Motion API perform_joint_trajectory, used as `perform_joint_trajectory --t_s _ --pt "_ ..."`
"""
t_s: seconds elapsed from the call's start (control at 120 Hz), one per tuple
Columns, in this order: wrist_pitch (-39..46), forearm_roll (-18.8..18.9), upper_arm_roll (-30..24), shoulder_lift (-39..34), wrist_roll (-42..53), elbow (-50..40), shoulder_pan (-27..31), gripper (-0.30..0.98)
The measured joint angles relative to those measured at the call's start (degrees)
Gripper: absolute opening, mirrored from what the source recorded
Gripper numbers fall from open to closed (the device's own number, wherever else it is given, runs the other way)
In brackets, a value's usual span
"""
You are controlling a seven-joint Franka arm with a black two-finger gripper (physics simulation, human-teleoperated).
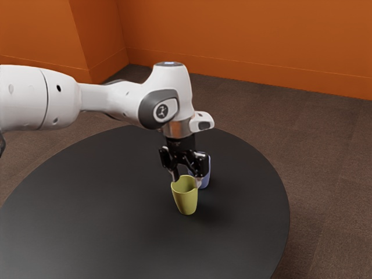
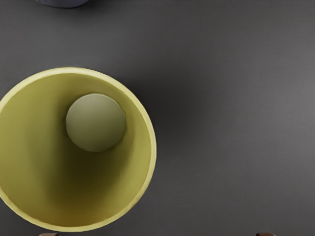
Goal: Place the right cup onto the left cup
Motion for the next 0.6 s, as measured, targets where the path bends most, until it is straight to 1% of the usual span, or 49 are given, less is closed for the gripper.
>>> perform_joint_trajectory --t_s 0.6 --pt "1.3 0.9 0.3 8.3 -1.3 6.0 0.9 0.48"
